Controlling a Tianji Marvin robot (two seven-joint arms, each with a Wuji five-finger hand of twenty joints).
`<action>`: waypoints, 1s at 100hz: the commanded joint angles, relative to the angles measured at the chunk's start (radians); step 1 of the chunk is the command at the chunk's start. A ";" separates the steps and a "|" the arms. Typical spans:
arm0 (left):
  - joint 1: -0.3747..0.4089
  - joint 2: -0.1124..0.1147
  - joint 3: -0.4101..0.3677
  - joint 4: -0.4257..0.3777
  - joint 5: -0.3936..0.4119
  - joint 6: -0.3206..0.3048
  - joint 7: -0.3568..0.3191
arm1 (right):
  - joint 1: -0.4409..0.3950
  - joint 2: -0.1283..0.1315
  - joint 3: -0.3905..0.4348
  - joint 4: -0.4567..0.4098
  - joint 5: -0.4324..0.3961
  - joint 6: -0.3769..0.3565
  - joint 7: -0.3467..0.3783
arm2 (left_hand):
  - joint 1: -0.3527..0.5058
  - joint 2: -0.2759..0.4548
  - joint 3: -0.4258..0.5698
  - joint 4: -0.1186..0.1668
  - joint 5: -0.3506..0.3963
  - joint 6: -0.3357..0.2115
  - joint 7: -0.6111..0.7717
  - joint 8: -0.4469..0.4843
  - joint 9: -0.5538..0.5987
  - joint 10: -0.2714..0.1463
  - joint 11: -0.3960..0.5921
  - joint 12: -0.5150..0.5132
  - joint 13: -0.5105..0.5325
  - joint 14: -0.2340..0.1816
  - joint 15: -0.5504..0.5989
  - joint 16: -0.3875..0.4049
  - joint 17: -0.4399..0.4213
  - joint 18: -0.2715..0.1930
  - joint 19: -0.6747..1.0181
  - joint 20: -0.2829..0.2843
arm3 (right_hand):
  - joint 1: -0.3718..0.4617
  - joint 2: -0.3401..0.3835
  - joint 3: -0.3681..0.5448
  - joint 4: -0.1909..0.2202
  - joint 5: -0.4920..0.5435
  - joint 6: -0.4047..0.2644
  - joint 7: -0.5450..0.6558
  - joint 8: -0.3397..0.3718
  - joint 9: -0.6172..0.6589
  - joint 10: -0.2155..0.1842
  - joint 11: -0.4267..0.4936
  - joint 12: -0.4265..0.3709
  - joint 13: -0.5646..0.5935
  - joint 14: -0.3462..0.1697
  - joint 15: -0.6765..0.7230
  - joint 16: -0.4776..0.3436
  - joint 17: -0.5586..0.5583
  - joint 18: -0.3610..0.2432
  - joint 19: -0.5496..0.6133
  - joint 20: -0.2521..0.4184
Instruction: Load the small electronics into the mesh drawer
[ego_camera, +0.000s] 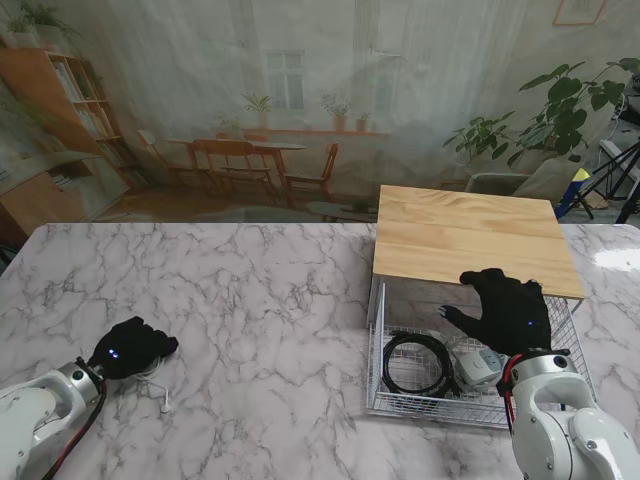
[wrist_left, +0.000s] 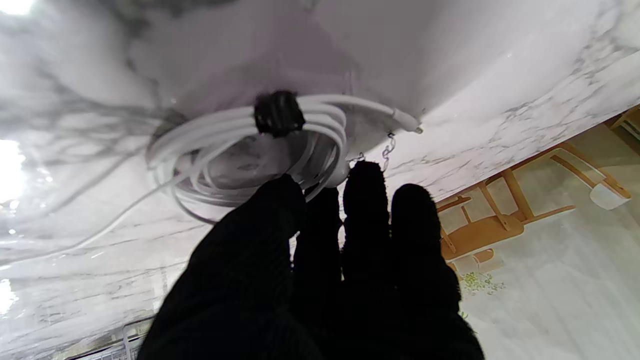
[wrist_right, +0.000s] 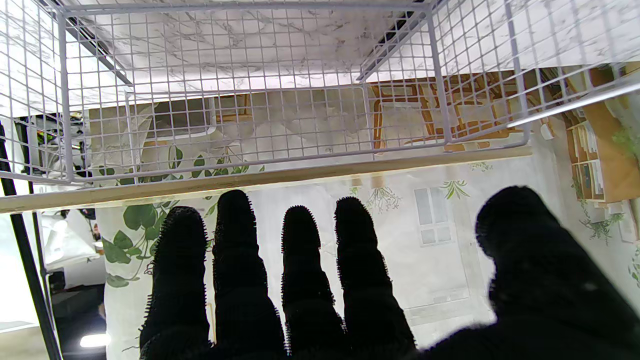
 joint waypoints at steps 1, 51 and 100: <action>0.006 -0.004 0.023 0.040 0.003 0.007 -0.017 | -0.007 -0.003 -0.001 0.002 0.001 0.006 -0.004 | 0.015 -0.061 -0.121 -0.044 0.063 -0.002 0.128 0.058 0.091 -0.063 0.054 0.014 0.032 0.033 0.050 0.034 0.014 -0.015 0.033 0.035 | 0.017 0.042 0.009 0.018 -0.007 -0.013 0.014 0.018 -0.021 0.016 -0.015 0.006 -0.022 0.020 -0.071 -0.007 -0.020 0.025 -0.013 -0.015; 0.014 -0.017 -0.003 0.026 -0.023 0.011 0.098 | -0.011 -0.005 0.003 0.003 0.016 0.003 -0.016 | -0.028 -0.091 0.030 0.002 0.091 0.031 0.162 0.115 0.080 -0.027 0.109 0.100 0.132 0.066 0.178 0.116 0.101 -0.024 0.148 0.104 | 0.013 0.040 0.016 0.017 -0.009 -0.012 0.016 0.017 -0.021 0.015 -0.009 0.008 -0.021 0.020 -0.071 -0.006 -0.019 0.023 -0.012 -0.015; 0.041 -0.024 -0.094 -0.048 0.004 -0.011 0.145 | -0.010 -0.006 0.012 0.000 0.025 -0.011 -0.019 | -0.023 -0.067 0.044 -0.002 0.078 0.029 0.162 0.147 0.057 -0.030 0.117 0.133 0.134 0.062 0.198 0.129 0.106 -0.037 0.165 0.113 | 0.013 0.041 0.016 0.016 -0.008 -0.012 0.018 0.016 -0.019 0.015 -0.008 0.008 -0.021 0.019 -0.071 -0.006 -0.018 0.021 -0.010 -0.016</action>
